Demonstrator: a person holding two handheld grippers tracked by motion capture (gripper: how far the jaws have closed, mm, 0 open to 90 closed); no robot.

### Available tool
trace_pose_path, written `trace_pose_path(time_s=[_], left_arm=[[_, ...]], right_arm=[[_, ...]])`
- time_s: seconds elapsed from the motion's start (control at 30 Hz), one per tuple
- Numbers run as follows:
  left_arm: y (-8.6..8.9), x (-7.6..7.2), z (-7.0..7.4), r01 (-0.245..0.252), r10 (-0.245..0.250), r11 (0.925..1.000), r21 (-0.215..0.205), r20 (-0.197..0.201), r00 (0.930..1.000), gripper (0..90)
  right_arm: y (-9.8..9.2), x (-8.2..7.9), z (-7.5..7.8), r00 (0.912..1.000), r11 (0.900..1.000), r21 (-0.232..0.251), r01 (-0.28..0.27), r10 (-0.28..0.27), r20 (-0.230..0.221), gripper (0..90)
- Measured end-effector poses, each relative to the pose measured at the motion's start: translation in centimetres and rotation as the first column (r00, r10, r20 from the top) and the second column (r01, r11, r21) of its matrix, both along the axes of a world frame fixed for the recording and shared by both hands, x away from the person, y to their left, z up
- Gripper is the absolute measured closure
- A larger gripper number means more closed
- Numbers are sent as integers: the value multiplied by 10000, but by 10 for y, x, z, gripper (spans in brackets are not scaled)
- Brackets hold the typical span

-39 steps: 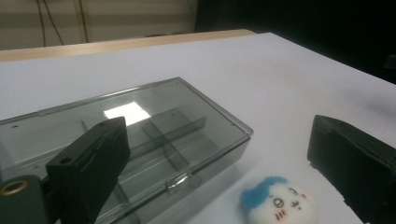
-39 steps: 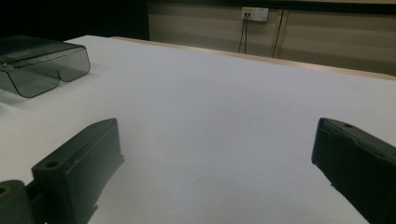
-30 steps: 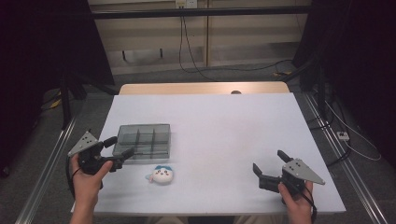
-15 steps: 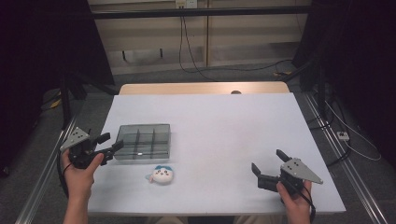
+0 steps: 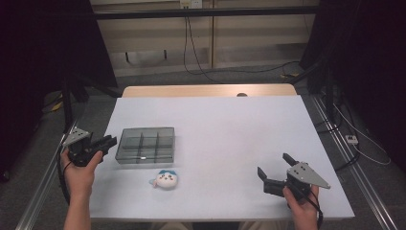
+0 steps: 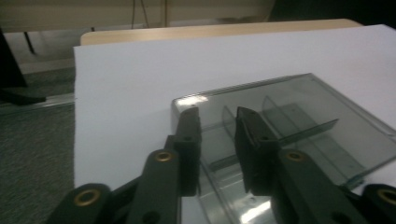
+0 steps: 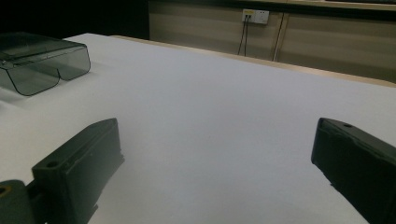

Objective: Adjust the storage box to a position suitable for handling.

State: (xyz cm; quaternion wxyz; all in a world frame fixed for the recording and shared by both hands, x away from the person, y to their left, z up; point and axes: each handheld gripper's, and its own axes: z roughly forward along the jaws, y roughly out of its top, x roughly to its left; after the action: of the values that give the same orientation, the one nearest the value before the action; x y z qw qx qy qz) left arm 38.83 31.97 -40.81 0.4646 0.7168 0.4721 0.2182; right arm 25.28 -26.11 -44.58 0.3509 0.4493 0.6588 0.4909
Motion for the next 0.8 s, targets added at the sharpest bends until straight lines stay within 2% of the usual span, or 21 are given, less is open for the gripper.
trace_pose_path(time_s=[0.03, 0.1, 0.2, 0.27, 0.4, 0.47, 0.63, 0.8], left_arm=[[0, 2, -1, -67, 67, 10000, -2, -83, 9999, 764], [1, 5, -4, -127, 133, 9994, 320, -174, 9998, 798], [1, 8, -8, -182, 191, 9996, 237, -355, 9992, 836], [3, 10, -12, -283, 297, 9990, 346, -418, 9987, 850], [3, 14, -20, -267, 319, 9977, 621, -850, 9959, 866], [2, 15, -23, -225, 295, 9968, 761, -923, 9953, 874], [3, 18, -34, -272, 368, 9967, 759, -1277, 9911, 889], [-2, 22, -39, -1, 149, 9955, 944, -1561, 9876, 894]], right_arm=[[0, 0, 0, 10000, 10000, -34, -12, 12, 2, 12], [1, 0, 0, 10000, 10000, -78, -46, 46, 25, 12], [1, 0, 1, 10000, 9999, -108, -46, 46, 29, 13], [1, 0, 1, 10000, 9999, -116, -57, 57, 34, 12], [2, -1, 0, 10000, 9998, -182, -91, 92, 34, 13], [2, 0, 0, 9999, 9997, -205, -146, 147, 42, 13], [5, -2, 0, 9997, 9994, -279, -224, 225, 31, 13], [6, -2, -1, 9997, 9990, -380, -246, 245, -36, 13]])
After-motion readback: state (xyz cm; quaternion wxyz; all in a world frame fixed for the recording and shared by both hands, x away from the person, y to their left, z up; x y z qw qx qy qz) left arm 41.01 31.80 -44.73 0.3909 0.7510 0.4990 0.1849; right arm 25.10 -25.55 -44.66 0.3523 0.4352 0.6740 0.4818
